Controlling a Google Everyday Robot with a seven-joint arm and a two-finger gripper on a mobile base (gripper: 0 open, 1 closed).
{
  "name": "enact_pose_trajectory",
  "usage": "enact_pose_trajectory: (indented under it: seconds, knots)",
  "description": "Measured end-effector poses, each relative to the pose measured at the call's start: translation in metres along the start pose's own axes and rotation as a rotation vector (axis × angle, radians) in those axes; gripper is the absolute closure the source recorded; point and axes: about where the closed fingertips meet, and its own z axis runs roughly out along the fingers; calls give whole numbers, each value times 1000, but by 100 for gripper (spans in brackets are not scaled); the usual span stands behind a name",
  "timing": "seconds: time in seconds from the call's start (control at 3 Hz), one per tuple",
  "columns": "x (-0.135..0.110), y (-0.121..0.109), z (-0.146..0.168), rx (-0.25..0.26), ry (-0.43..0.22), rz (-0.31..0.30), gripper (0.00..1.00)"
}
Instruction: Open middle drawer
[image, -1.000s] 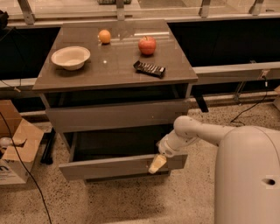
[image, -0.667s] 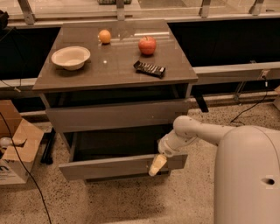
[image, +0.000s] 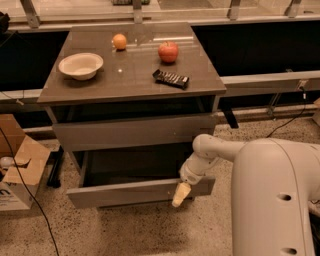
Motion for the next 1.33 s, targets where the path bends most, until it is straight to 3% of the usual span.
enact_pose_trajectory:
  seconds: [0.33,0.67,1.0,1.33]
  knots:
    - [-1,0,-1,0,0,0,38]
    - [7,24,-2,-12,45,-3,63]
    - [6,23,-2,-12,45,-3,67]
    - [17,46,3,-26,37,47,43]
